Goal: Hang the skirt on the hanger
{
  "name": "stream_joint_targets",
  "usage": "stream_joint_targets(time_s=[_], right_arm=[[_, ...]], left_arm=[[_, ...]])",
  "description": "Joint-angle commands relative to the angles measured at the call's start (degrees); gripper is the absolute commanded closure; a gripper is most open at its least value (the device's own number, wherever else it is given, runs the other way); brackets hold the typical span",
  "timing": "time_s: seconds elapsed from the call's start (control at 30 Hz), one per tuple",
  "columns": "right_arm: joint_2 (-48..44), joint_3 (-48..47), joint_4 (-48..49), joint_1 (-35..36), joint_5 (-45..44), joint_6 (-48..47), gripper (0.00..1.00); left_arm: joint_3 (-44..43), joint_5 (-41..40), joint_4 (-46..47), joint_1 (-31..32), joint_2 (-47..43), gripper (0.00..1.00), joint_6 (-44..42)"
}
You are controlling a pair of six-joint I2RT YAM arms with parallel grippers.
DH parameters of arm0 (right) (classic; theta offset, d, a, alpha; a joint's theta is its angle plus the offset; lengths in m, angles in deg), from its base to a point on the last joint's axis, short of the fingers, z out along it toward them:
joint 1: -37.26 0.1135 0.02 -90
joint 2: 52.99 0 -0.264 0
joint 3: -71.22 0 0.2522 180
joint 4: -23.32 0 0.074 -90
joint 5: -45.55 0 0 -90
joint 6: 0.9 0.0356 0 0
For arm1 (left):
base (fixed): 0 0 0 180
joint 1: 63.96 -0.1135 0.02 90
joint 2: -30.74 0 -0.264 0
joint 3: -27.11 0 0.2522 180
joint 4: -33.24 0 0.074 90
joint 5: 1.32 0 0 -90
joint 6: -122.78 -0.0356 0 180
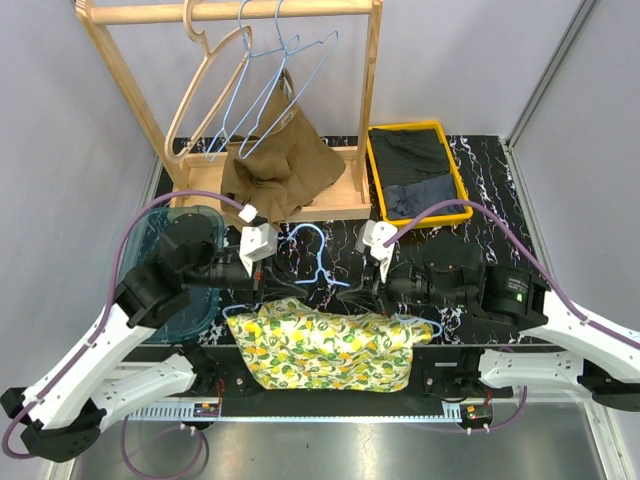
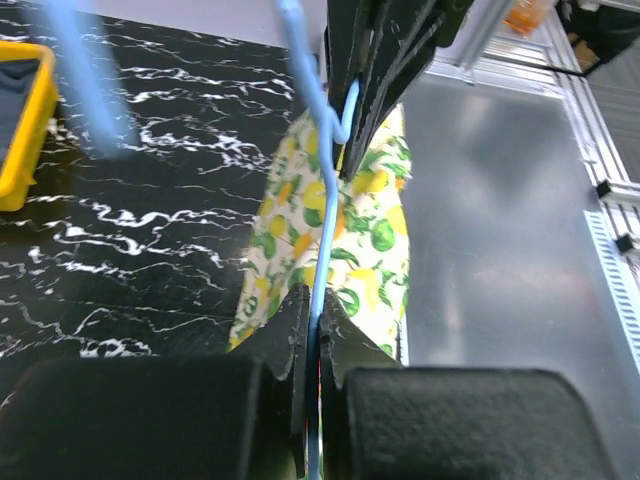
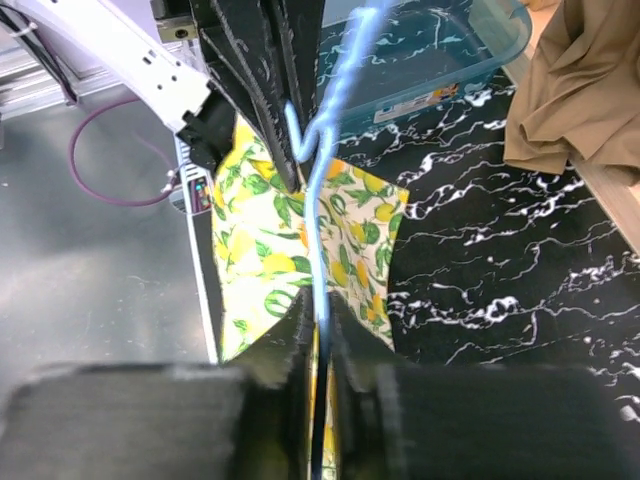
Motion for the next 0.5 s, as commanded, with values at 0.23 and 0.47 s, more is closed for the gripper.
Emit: stream_joint_targets(time_s=[0.23, 0.47], right_arm=[[-4.3, 4.8, 3.6, 0.5, 12.2, -3.4, 0.54], [-4.2, 6.4, 3.5, 0.4, 12.2, -2.7, 0.53]], left_arm=[[-7.4, -8.5, -6.9, -0.5, -6.6, 1.0, -0.8], [-10.5, -12.1, -12.4, -0.5, -8.5, 1.0, -2.3]])
